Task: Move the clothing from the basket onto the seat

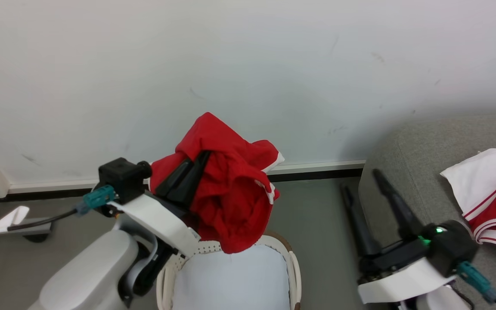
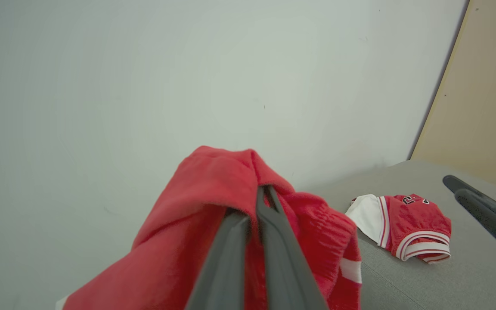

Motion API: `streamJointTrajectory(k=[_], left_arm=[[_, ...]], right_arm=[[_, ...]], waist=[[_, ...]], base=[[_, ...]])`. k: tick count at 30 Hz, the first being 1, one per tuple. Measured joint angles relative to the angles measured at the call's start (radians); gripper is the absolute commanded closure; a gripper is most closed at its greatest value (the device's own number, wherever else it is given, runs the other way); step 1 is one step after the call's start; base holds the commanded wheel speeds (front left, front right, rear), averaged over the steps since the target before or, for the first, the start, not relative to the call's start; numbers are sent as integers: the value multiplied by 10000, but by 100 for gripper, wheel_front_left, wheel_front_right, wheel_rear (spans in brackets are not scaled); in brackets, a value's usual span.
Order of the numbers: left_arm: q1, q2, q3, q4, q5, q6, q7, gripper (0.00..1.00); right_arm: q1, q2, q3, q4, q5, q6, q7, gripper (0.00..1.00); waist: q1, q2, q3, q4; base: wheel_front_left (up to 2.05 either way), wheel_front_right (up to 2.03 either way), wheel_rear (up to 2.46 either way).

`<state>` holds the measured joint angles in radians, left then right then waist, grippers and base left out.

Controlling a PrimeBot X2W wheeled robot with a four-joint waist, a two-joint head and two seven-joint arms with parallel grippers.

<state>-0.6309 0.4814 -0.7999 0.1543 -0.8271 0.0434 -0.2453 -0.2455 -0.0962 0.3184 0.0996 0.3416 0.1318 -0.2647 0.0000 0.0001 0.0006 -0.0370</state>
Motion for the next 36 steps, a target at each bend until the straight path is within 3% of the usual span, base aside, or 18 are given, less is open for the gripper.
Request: streamJointTrajectory(k=[12,20,27,28,30,36], left_arm=[[65,-518,-531,267,104,-251,-10,100],[71,-1064,-1233,219,267,-560,171,100],[104,-1340,-1593,59,270,-704,337,100],[112,-1356,-1613,40,270,-734,339,100],[133,-1348,-1616,35,268,-731,343,100],[188,-1260,-1597,107,263,-644,372,100]], right_arm=[[-1439,-207,2959,1958,832,0,0,0],[-2243,-242,4151,3986,1586,0,0,0],[-2648,-203,4614,4953,2194,0,0,0],[-2685,-194,4627,5009,2255,0,0,24],[-2717,-178,4654,5055,2359,0,0,99],[-2792,-128,4462,4926,2539,0,0,100]], waist=[[1,0,-66,414],[0,0,-187,1076],[0,0,-291,1641],[1,0,-298,1702],[0,0,-298,1801],[0,0,-244,1862]], base=[[0,0,0],[0,0,0],[0,0,0],[0,0,0],[0,0,0],[0,0,0]])
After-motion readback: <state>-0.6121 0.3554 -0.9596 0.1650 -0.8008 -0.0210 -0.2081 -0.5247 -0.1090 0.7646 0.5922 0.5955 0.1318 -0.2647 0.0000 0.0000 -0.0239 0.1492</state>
